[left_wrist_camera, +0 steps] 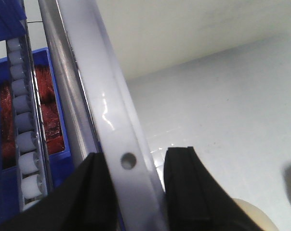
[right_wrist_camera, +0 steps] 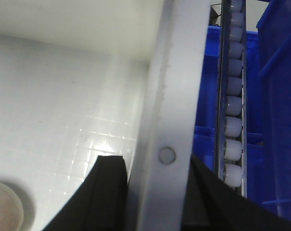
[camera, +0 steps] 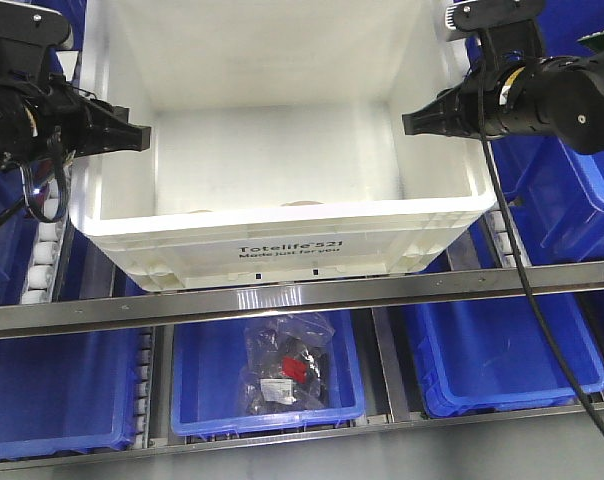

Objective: Place moving items into box and shelve
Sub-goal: 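Push the tote with both grippers forward onto the shelf rollers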

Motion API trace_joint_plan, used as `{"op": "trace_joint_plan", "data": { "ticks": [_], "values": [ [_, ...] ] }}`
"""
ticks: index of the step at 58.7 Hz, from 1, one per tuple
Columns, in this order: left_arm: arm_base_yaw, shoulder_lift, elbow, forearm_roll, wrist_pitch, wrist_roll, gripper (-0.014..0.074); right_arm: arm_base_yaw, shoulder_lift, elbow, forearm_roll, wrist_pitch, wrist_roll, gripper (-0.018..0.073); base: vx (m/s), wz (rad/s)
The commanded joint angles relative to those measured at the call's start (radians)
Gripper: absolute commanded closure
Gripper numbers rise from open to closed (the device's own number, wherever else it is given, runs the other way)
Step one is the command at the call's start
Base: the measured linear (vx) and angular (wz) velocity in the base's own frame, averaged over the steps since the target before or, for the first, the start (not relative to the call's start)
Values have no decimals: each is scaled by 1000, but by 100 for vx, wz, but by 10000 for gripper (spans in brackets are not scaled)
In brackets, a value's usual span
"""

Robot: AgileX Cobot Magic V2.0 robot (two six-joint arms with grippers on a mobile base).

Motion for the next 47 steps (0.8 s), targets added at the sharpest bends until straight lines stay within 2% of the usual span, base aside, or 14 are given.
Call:
{"op": "trace_joint_plan", "data": {
  "ticks": [1, 37, 47],
  "values": [
    [-25, -48, -47, 39, -223, 47, 594, 14, -50, -47, -9, -181, -33, 560, 0, 0],
    [-25, -49, -47, 38, -212, 29, 592, 14, -47, -47, -9, -161, -33, 559, 0, 0],
    [-25, -47, -47, 38, -204, 28, 563, 14, -47, -47, -23, -175, -33, 533, 0, 0]
  ]
}}
